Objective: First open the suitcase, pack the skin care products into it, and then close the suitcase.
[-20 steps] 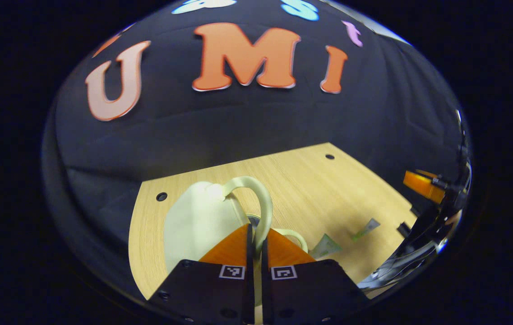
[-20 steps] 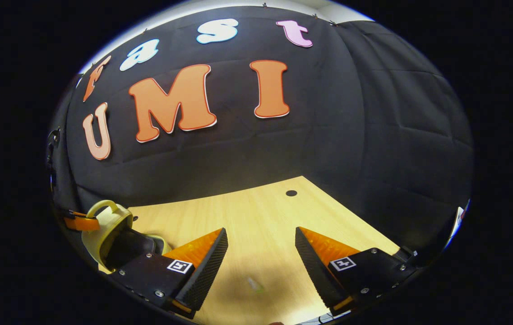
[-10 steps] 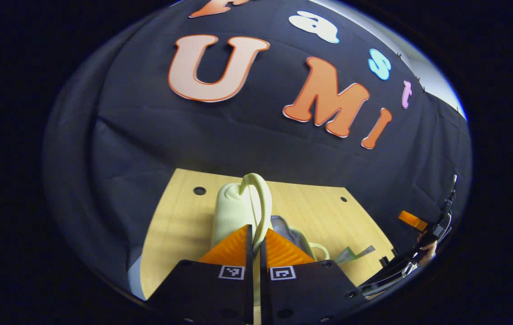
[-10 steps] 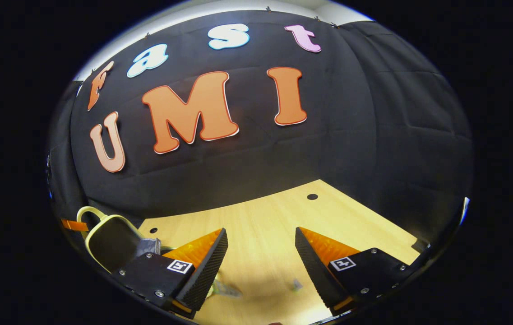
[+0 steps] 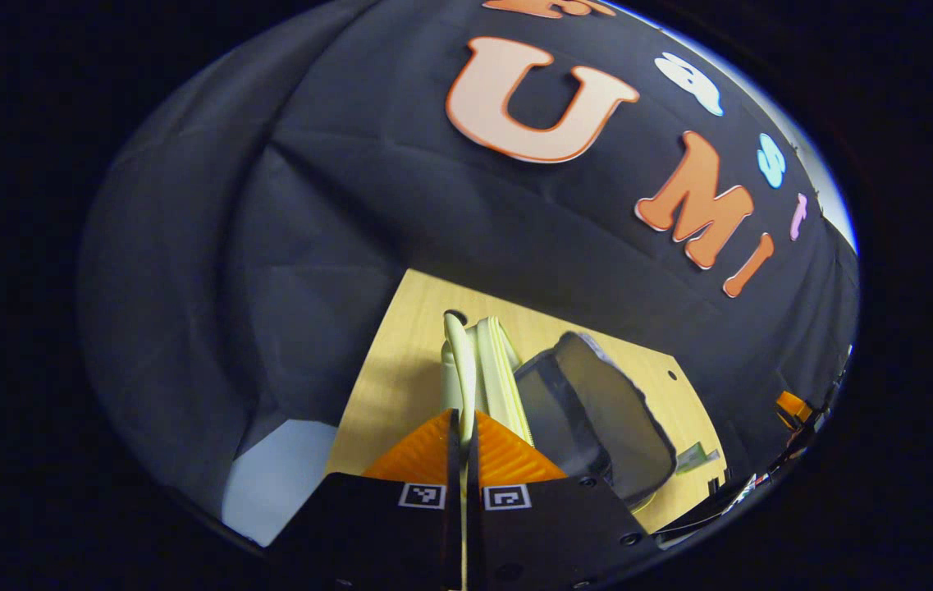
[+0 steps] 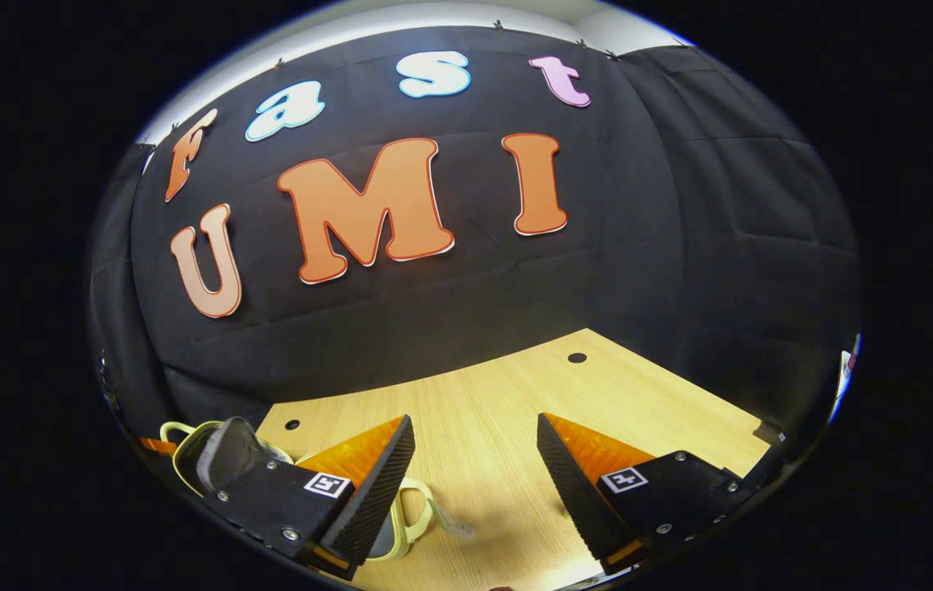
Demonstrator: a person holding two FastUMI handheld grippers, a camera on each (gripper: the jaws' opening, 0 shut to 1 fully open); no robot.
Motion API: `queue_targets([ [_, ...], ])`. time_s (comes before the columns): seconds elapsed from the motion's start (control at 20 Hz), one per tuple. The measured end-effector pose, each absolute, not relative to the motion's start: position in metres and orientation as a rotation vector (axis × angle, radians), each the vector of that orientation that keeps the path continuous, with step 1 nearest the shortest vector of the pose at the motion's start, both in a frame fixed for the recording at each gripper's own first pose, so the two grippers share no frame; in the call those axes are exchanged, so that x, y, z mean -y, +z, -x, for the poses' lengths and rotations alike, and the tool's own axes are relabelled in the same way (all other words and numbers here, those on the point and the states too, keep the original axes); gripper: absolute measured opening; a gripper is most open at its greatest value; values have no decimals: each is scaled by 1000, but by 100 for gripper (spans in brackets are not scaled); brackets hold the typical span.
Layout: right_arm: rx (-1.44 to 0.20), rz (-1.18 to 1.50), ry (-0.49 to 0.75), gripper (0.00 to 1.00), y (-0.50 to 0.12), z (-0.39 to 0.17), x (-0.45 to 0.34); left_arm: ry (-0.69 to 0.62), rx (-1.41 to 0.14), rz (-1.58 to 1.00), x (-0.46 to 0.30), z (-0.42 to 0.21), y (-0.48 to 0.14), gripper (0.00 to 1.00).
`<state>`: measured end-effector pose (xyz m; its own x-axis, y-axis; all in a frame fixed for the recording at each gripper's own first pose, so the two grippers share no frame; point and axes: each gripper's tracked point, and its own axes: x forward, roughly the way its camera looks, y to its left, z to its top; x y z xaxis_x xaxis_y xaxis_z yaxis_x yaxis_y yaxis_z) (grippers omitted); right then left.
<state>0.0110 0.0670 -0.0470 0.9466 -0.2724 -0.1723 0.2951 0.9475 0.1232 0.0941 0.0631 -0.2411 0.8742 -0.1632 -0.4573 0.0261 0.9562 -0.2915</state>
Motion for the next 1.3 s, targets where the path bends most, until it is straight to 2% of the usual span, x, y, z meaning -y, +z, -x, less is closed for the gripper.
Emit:
queue_targets([
  [0.5, -180, -134, -292, 95, -48, -11, -85, 14, -675, 345, -84, -77, -284, 2],
  [0.7, -197, -132, -288, 95, -53, -10, -87, 127, -713, 278, -109, -71, -297, 18],
  [0.75, -200, -122, -288, 95, -54, -9, -87, 132, -696, 293, -111, -71, -292, 17],
  [0.9, -202, -98, -292, 95, -56, -8, -81, 168, -613, 288, -110, -71, -268, 100],
  [0.95, -201, -94, -292, 95, -56, -8, -79, 190, -572, 256, -111, -69, -254, 96],
  [1.3, -187, -52, -274, 95, -56, -11, -56, 268, -172, 78, -40, -56, -92, 97],
])
